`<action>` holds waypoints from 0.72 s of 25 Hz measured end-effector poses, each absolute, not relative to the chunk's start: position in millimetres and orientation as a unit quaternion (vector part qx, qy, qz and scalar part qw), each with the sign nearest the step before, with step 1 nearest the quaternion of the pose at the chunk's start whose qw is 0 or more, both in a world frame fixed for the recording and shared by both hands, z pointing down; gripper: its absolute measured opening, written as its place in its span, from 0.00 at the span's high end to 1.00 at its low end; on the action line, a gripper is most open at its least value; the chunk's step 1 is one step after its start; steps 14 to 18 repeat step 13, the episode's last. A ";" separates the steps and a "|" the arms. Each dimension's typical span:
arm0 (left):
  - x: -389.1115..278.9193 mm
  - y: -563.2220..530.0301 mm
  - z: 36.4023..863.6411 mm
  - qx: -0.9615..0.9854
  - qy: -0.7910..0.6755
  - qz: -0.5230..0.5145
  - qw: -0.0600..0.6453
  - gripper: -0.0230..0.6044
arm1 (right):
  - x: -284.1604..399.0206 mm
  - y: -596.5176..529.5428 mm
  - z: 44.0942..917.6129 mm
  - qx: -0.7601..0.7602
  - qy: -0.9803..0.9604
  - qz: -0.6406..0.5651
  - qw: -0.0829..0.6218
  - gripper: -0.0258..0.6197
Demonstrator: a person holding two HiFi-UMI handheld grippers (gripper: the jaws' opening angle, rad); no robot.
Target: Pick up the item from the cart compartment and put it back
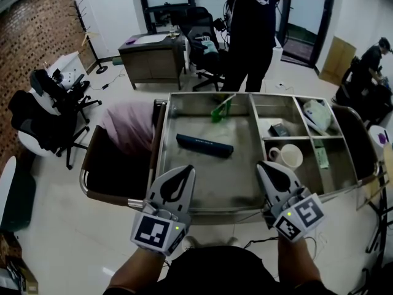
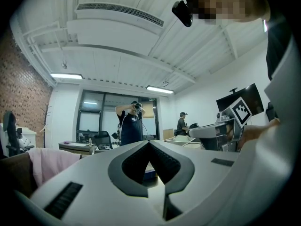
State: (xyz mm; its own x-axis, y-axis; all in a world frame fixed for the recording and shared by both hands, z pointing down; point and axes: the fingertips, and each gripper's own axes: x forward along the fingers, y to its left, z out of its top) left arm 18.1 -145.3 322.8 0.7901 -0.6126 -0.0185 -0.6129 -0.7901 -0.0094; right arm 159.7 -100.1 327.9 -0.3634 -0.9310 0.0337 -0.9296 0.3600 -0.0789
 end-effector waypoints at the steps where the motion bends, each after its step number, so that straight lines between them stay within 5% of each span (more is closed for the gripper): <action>1: 18.2 -145.3 322.7 -0.946 0.323 0.007 0.008 0.96 | 159.6 -100.2 327.5 -0.564 0.824 -0.042 0.008 0.94; 18: 16.7 -147.0 321.1 -0.947 0.321 0.008 0.009 0.96 | 156.5 -101.2 328.2 -0.563 0.825 -0.041 -0.006 0.94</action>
